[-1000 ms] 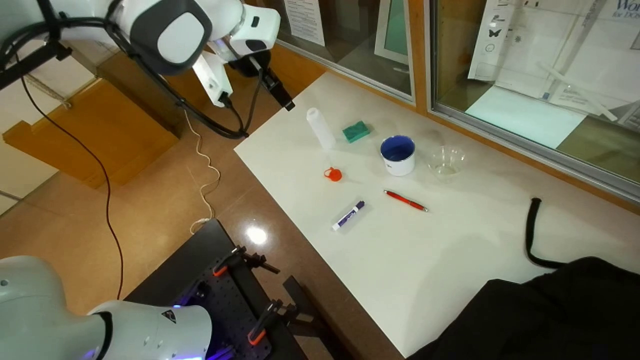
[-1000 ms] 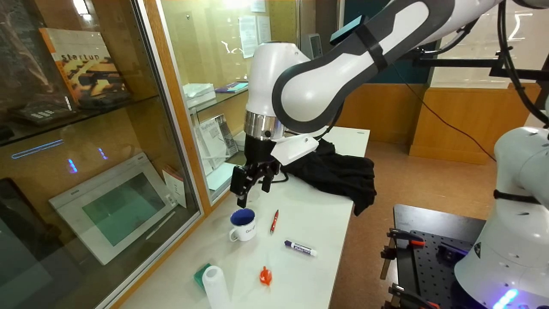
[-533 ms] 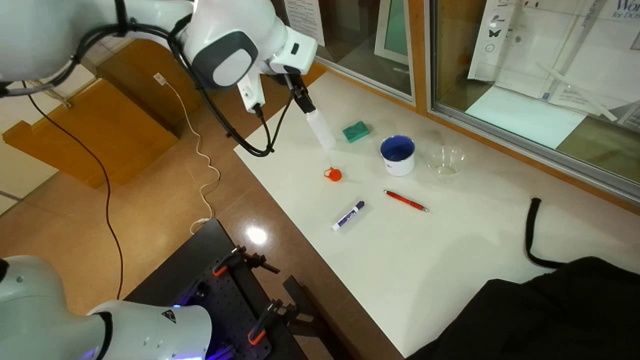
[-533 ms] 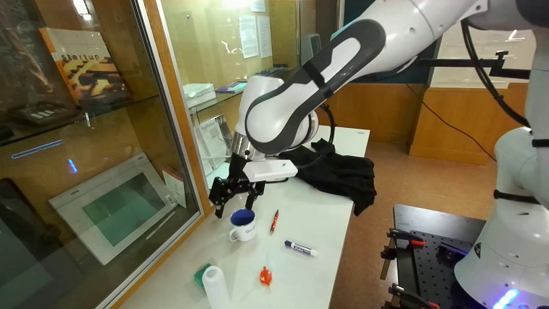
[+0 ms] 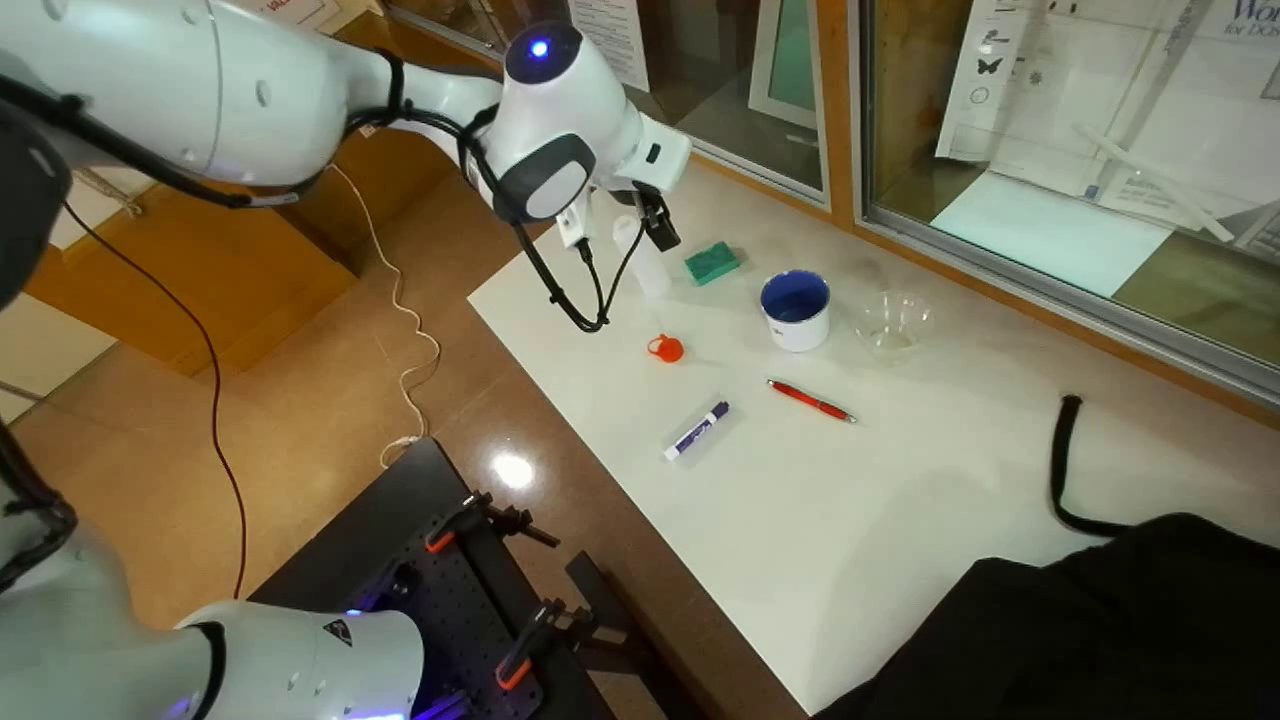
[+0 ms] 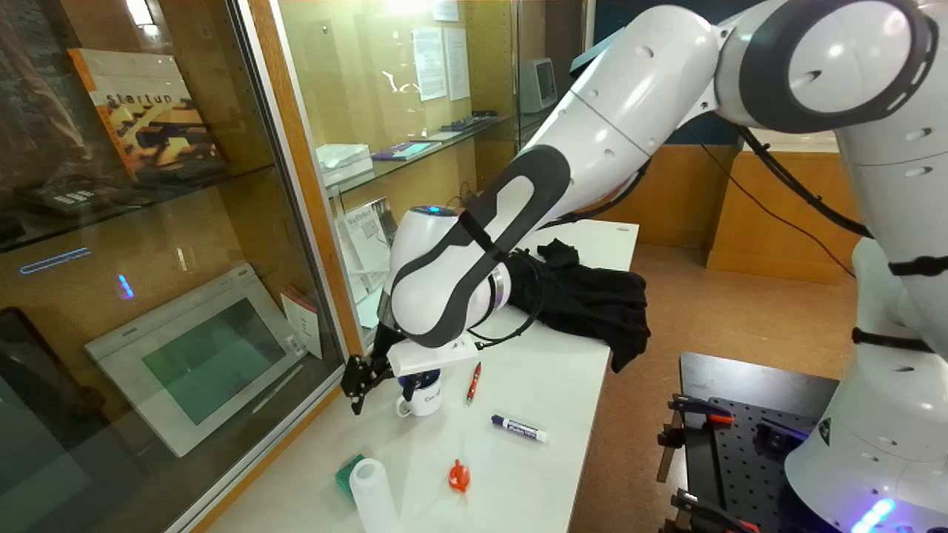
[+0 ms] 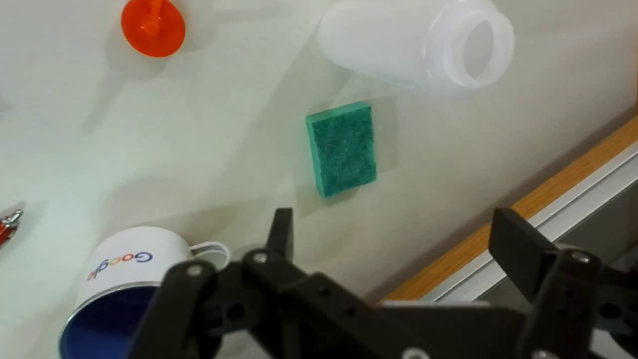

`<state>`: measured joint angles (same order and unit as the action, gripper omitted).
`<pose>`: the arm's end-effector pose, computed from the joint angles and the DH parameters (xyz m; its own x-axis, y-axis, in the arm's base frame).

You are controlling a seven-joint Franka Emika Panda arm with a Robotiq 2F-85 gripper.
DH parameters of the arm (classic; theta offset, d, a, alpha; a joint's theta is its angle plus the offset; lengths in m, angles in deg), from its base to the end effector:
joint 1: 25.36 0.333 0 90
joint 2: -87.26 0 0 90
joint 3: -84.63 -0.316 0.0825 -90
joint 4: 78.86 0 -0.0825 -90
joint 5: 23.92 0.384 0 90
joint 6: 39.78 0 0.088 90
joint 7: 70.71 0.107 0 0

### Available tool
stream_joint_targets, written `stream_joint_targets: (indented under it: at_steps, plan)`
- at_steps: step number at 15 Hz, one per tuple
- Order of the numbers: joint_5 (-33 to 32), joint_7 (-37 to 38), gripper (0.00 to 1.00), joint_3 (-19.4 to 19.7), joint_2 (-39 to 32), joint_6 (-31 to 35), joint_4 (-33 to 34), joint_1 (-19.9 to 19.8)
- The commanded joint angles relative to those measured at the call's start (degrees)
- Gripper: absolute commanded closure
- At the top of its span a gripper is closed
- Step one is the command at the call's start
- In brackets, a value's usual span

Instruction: Move the sponge to the right

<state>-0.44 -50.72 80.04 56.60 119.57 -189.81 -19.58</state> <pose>0.6419 0.0960 0.2359 0.8337 -0.5366 0.1303 -0.4674 -0.8114 -0.3508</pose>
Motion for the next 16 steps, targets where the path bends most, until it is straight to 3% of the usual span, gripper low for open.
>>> stream_joint_targets:
  at_steps: [1, 11, 16]
  plan:
    - [-1.52, 3.74, 0.00, 1.22, -5.33, -0.41, 5.26, 1.42]
    - [-2.23, 9.28, 0.00, 4.17, -15.95, -5.67, 15.61, 2.49]
    - [-6.00, 13.96, 0.00, 7.10, -20.26, -13.26, 22.30, 5.09]
